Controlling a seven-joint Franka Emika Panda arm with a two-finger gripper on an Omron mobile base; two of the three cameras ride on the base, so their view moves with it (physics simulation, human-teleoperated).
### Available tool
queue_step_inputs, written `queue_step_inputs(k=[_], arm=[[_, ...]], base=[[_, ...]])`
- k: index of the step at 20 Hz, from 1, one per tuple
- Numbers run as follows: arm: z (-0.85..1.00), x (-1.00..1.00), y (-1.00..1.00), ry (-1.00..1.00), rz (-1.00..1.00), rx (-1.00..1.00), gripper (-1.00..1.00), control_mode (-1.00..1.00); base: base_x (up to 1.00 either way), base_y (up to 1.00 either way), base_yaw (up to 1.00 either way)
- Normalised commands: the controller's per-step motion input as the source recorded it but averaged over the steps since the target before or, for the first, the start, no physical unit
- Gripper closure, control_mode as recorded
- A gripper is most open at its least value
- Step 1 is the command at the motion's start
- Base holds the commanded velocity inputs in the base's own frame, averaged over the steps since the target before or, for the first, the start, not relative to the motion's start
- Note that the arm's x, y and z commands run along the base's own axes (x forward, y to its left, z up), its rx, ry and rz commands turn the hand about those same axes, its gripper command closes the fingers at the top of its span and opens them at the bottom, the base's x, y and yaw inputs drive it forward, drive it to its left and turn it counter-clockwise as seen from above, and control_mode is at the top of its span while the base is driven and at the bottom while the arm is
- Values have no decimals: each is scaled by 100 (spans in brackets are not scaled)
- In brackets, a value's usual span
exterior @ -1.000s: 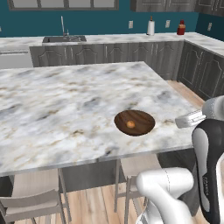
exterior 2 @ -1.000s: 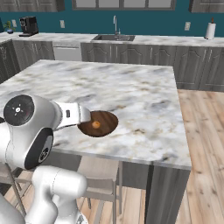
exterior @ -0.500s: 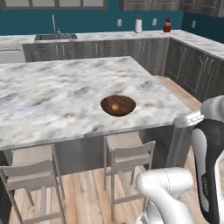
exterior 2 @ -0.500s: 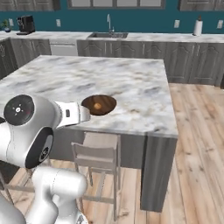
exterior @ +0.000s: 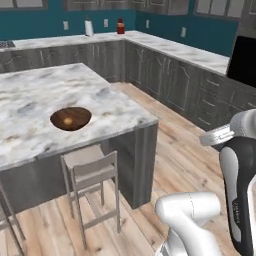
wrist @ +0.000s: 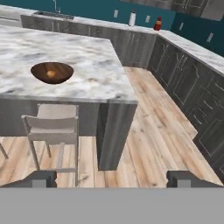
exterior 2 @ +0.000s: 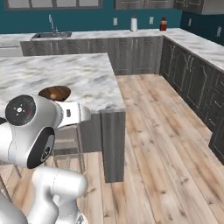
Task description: Retrieve the tangerine and mango from the fridge and place them into the bowl on the dining table.
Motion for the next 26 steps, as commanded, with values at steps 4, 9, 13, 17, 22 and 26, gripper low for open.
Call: queue_step_inputs(k=[4, 9, 13, 17, 22, 26], arm=[[0, 0, 0, 0, 0, 0, -100, 100], [0, 0, 0, 0, 0, 0, -100, 100], [0, 0, 0, 0, 0, 0, -100, 100], [0, 0, 0, 0, 0, 0, -100, 100], [0, 0, 0, 0, 0, 0, -100, 100], [0, 0, 0, 0, 0, 0, -100, 100]], base=[[3, -39, -55], [20, -44, -52], [14, -54, -57], [17, -50, -57], [31, -36, -55], [46, -11, -50]])
